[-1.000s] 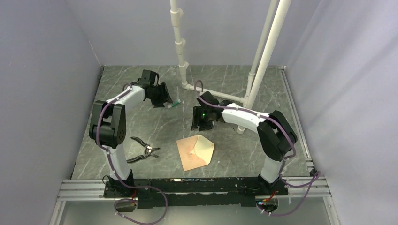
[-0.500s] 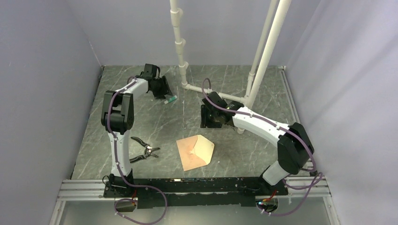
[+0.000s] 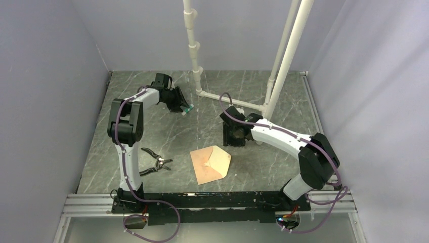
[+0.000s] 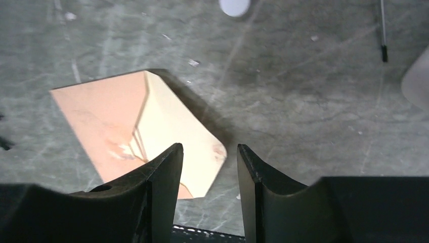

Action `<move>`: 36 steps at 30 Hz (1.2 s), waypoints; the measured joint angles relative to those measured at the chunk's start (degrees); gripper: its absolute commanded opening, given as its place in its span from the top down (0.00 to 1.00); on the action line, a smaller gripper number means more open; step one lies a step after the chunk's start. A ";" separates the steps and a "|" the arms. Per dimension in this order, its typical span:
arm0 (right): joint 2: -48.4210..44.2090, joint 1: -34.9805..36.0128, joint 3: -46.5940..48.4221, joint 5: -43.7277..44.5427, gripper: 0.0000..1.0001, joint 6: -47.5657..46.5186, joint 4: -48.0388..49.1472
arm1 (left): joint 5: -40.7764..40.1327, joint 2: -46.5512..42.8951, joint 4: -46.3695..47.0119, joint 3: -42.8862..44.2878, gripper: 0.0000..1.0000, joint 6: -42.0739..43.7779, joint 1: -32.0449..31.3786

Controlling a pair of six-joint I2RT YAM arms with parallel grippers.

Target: Place the letter into the envelope and seal it

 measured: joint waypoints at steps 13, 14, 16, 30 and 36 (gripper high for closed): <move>0.46 0.00 -5.57 4.22 0.62 3.43 -3.02 | 3.80 -4.61 -0.85 -3.56 0.29 -0.15 -0.11; 0.66 0.00 -5.86 4.31 0.62 3.52 -2.97 | 4.17 -5.49 -0.96 -3.96 0.29 -0.04 -0.11; 1.11 0.00 -6.51 4.48 0.63 3.63 -2.89 | 4.72 -7.91 -1.40 -5.09 0.30 0.00 -0.11; 1.07 -1.07 -13.46 -2.45 0.67 1.40 6.64 | 7.15 -29.18 0.39 -28.48 0.81 -3.82 -10.27; -3.41 -1.49 -18.91 -6.54 0.67 0.85 13.75 | 5.33 -29.94 1.01 -36.06 0.85 -5.68 -17.99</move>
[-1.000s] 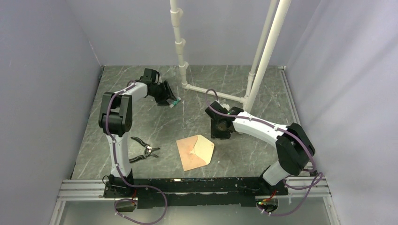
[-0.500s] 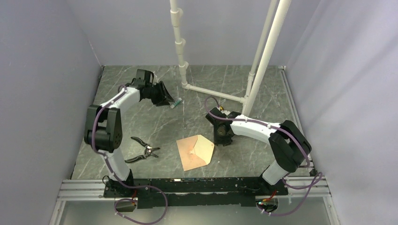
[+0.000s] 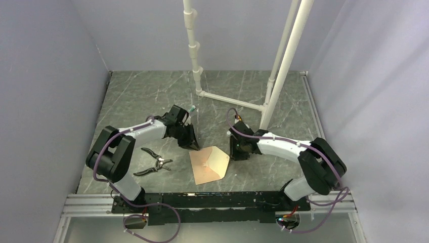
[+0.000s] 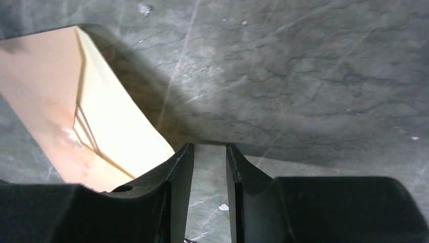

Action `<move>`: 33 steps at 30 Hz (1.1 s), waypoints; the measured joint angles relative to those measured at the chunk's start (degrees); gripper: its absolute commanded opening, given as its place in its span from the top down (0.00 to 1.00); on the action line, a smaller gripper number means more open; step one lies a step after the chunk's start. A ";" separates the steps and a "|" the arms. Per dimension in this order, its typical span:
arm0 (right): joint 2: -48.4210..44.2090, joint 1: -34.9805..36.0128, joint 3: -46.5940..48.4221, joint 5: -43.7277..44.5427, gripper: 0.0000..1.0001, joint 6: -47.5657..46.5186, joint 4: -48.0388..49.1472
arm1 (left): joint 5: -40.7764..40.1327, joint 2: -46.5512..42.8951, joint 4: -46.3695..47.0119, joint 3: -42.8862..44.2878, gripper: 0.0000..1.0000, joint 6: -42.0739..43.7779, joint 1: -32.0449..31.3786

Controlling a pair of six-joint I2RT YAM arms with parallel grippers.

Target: Place the letter into the envelope and seal it

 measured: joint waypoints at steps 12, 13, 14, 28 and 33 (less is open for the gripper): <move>-4.55 0.02 -6.03 -14.25 0.68 -4.79 14.25 | -5.81 0.46 -1.27 -5.09 0.86 -3.65 -1.03; -4.55 0.00 -6.12 -15.04 0.68 -4.96 14.95 | -5.95 0.48 -1.31 -5.09 0.86 -4.00 -1.03; -4.55 0.00 -6.23 -16.26 0.68 -5.27 16.13 | -6.08 0.52 -1.31 -5.14 0.87 -4.39 -1.03; 2.21 3.67 -1.55 -19.39 0.67 -9.11 18.51 | -6.47 0.72 -1.20 -5.46 0.88 -6.93 -0.87; 5.09 6.58 2.56 -17.35 0.68 -10.62 16.90 | -6.49 0.76 -1.22 -5.46 0.89 -6.99 -0.85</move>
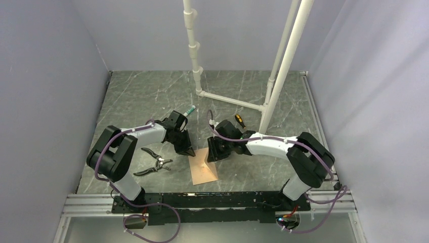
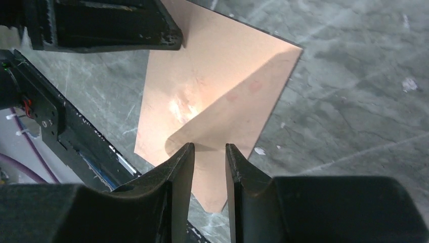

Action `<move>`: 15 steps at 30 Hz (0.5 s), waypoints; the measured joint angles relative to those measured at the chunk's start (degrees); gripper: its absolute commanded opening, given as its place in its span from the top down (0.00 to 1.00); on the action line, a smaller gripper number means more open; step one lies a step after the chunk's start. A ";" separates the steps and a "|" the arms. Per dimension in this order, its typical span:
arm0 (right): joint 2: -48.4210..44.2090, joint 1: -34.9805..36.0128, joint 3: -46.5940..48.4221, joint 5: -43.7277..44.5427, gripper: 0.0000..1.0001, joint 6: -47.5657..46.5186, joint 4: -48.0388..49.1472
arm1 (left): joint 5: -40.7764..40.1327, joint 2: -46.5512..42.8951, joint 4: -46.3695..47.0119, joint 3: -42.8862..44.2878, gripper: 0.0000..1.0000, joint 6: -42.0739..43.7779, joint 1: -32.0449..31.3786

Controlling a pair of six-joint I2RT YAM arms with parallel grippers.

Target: Place the letter into the envelope and seal it

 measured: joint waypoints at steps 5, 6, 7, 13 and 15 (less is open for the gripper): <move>2.95 3.17 4.42 4.09 0.69 -1.51 -2.78 | 0.02 0.02 0.02 0.00 0.89 -0.07 0.00; 3.63 3.69 5.09 5.01 0.69 -1.73 -3.28 | 0.02 0.02 0.02 0.00 0.89 -0.07 0.00; 4.31 4.22 5.68 5.81 0.70 -1.92 -3.87 | 0.02 0.02 0.02 0.00 0.89 -0.07 0.00; 6.67 6.60 7.21 9.53 0.70 -2.73 -7.10 | 0.24 0.04 0.22 -0.15 0.89 -0.11 0.11; 6.95 7.39 8.35 10.86 0.70 -3.13 -8.37 | 0.28 0.07 0.24 -0.15 0.89 -0.11 0.11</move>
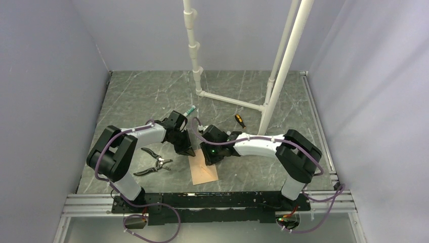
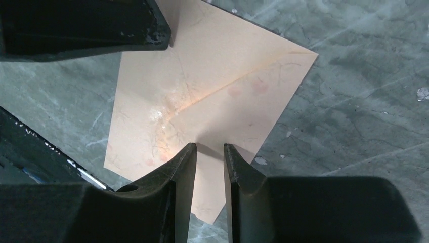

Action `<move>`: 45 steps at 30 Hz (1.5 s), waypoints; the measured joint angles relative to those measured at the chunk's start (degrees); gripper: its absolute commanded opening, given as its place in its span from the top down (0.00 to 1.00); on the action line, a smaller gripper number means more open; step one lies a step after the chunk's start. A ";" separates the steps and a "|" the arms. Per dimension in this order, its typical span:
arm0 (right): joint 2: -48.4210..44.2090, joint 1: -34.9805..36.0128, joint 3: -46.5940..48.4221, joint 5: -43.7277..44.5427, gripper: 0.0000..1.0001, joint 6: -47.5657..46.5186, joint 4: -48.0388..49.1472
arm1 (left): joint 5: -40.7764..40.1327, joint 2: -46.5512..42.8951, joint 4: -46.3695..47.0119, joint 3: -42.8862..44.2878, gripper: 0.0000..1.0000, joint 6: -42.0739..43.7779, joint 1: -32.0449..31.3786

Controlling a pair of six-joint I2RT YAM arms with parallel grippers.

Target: Place the letter into the envelope and seal it

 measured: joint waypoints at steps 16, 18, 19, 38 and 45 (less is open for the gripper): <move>5.49 7.32 7.91 11.63 0.74 -0.37 -6.84 | 0.81 0.15 1.01 -0.74 0.89 -1.18 0.33; 6.03 8.17 8.66 13.11 0.74 -0.37 -7.65 | 1.01 0.04 1.38 -1.01 0.91 -1.31 0.44; 6.27 8.66 8.96 13.99 0.74 -0.37 -8.04 | 1.07 -0.04 1.62 -1.22 0.91 -1.33 0.48; 5.01 13.20 5.62 23.17 0.82 1.75 -2.43 | 12.02 1.07 11.52 -6.40 0.97 -1.88 3.91; 4.00 12.85 5.51 23.30 0.80 2.23 -4.59 | 12.17 1.07 11.69 -6.49 0.97 -1.88 3.91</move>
